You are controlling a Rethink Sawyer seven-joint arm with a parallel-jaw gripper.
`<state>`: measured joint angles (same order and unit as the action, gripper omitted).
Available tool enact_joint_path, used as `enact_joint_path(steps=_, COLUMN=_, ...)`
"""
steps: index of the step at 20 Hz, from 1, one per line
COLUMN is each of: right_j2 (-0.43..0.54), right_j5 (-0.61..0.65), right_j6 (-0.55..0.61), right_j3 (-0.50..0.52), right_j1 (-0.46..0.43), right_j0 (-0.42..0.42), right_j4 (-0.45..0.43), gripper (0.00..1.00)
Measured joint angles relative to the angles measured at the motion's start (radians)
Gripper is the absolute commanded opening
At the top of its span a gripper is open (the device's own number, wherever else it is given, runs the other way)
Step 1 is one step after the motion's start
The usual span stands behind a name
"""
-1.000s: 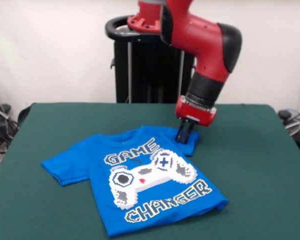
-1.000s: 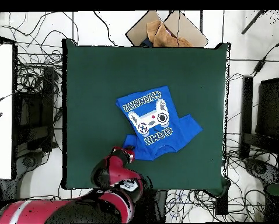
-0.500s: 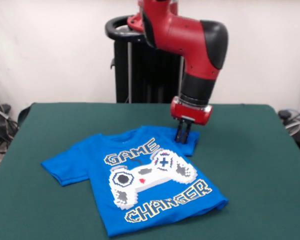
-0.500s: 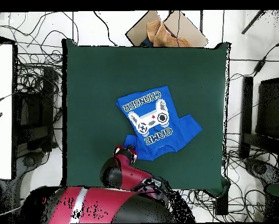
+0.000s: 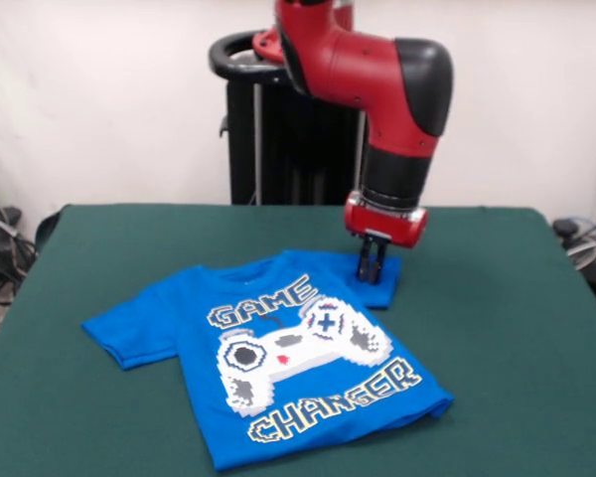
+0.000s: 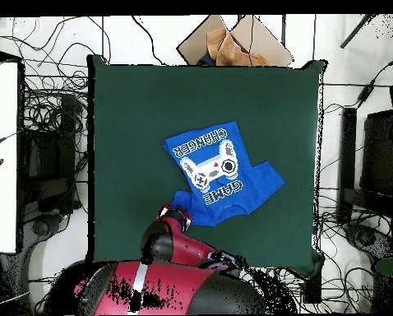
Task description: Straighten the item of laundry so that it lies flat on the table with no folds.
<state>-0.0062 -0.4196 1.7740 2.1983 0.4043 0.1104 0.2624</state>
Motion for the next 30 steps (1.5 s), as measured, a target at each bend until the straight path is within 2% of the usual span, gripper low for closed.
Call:
enact_joint_path(steps=4, right_j2=0.032, right_j5=0.0, right_j6=0.011, right_j3=0.027, right_j1=0.01, right_j0=-0.003, right_j4=0.056, gripper=0.0)
enact_joint_path(steps=9, right_j2=0.072, right_j5=0.0, right_j6=0.041, right_j3=0.053, right_j1=0.016, right_j0=-0.007, right_j4=0.082, gripper=0.0)
enact_joint_path(steps=19, right_j2=0.131, right_j5=0.0, right_j6=0.103, right_j3=0.084, right_j1=0.018, right_j0=-0.009, right_j4=0.085, gripper=0.0)
enact_joint_path(steps=30, right_j2=0.195, right_j5=0.0, right_j6=0.11, right_j3=0.106, right_j1=0.014, right_j0=-0.001, right_j4=0.085, gripper=0.0)
